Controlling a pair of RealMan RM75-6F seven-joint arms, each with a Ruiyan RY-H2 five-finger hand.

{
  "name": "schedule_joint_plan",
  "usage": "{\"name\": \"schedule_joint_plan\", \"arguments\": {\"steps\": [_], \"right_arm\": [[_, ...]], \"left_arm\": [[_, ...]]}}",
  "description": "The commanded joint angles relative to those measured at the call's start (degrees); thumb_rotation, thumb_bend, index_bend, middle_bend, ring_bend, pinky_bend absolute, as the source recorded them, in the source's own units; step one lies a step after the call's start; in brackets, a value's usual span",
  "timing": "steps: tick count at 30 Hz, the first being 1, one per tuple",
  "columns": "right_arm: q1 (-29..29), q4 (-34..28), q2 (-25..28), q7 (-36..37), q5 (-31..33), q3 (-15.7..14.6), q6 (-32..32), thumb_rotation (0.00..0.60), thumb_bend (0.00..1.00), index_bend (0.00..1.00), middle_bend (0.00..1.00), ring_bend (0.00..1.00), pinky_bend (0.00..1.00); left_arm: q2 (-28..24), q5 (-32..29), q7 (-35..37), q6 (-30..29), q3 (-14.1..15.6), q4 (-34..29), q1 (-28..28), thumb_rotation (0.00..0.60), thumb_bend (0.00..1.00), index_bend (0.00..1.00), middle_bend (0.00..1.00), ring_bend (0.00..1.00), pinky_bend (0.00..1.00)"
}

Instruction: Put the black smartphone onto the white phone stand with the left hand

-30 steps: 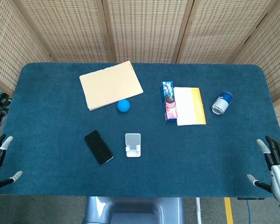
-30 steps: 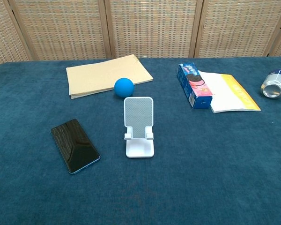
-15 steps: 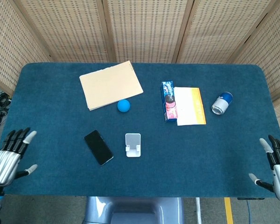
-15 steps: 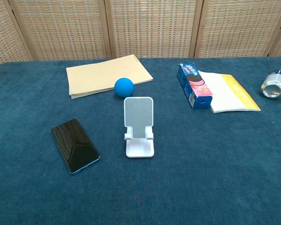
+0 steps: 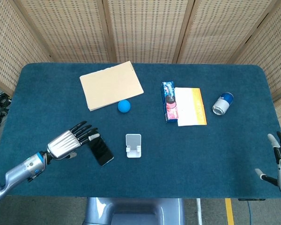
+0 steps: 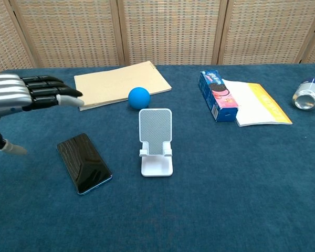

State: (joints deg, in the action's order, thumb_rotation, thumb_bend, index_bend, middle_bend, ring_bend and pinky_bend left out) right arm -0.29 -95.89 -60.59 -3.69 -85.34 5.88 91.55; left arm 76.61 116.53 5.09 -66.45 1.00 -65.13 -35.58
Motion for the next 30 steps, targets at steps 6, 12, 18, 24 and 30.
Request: {"name": "schedule_joint_plan", "arguments": {"steps": [6, 12, 18, 24, 30], "right_arm": [[0.66, 0.49, -0.72, -1.60, 2.91, 1.01, -1.63, 0.600, 0.00, 0.00, 0.00, 0.00, 0.00], [0.76, 0.92, -0.87, -2.00, 4.91, 1.84, -1.95, 0.600, 0.00, 0.00, 0.00, 0.00, 0.00], [0.78, 1.26, -0.81, -1.66, 5.92, 2.13, -2.37, 0.600, 0.00, 0.00, 0.00, 0.00, 0.00], [0.78, 1.42, -0.77, -1.28, 6.09, 2.12, -2.54, 0.600, 0.00, 0.00, 0.00, 0.00, 0.00], [0.63, 1.40, -0.63, -0.93, 6.12, 2.14, -2.34, 0.600, 0.00, 0.00, 0.00, 0.00, 0.00]], "left_arm": [[9.50, 3.00, 8.46, 3.95, 4.70, 13.60, -8.88, 0.600, 0.00, 0.09, 0.02, 0.07, 0.00], [12.65, 4.25, 10.30, 4.04, 7.81, 18.36, -12.17, 0.600, 0.00, 0.11, 0.04, 0.09, 0.00], [14.22, 3.18, 11.18, 4.65, 9.69, 20.56, -13.63, 0.600, 0.00, 0.12, 0.06, 0.10, 0.01], [15.49, 2.18, 11.60, 5.40, 11.28, 21.16, -15.07, 0.600, 0.00, 0.14, 0.09, 0.14, 0.05], [16.17, 1.38, 11.36, 5.54, 12.42, 21.40, -15.57, 0.600, 0.00, 0.31, 0.29, 0.31, 0.29]]}}
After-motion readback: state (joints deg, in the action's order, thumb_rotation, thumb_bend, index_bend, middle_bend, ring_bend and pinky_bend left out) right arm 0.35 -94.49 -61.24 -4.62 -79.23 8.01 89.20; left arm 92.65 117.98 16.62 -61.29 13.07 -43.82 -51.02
